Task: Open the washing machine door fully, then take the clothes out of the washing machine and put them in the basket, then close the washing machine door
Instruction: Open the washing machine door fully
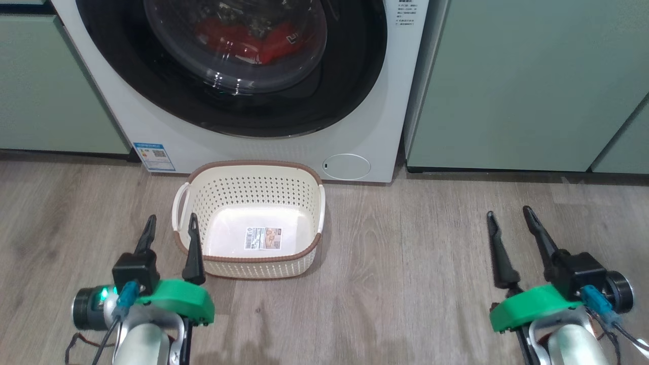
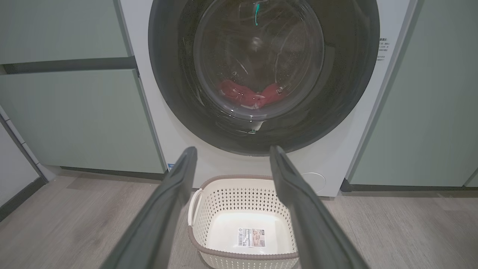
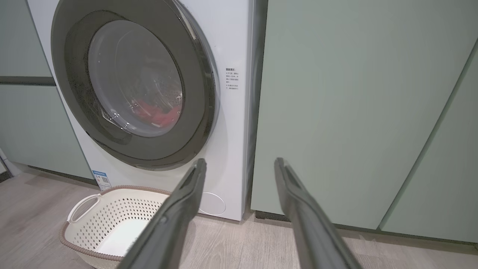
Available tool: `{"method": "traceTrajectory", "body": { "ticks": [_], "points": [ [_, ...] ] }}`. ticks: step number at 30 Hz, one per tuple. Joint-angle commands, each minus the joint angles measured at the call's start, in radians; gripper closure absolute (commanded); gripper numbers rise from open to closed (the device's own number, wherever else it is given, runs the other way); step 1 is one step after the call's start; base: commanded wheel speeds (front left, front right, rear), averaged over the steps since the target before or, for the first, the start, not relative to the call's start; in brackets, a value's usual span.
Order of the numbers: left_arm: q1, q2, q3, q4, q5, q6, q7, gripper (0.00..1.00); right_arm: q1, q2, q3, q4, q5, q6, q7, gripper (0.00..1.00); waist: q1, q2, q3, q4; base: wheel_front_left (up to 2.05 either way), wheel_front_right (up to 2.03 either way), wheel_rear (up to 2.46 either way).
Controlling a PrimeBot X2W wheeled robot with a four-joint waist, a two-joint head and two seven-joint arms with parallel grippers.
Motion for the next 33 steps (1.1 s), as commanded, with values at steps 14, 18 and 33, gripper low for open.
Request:
{"method": "traceTrajectory", "body": {
  "ticks": [14, 18, 33],
  "points": [
    [-0.053, 0.005, 0.009, -0.049, -0.033, -0.006, -0.009, 0.00, -0.184, -0.013, -0.110, 0.067, 0.518, -0.001, -0.011, 1.00, 0.0000, 0.0000, 0.074, 0.024, 0.00, 0.00, 0.00],
    [-0.080, 0.005, -0.011, -0.062, -0.048, -0.006, -0.009, 0.00, -0.294, -0.013, -0.149, 0.083, 0.733, -0.001, -0.011, 1.00, 0.0000, 0.0000, 0.150, 0.045, 0.00, 0.00, 0.00],
    [-0.167, 0.005, -0.136, -0.070, -0.130, 0.011, -0.009, 0.00, -0.671, -0.337, -0.015, 0.270, 1.412, -0.001, 0.232, 1.00, 0.0000, 0.0000, 0.325, 0.170, 0.00, 0.00, 0.00]
  ]
}}
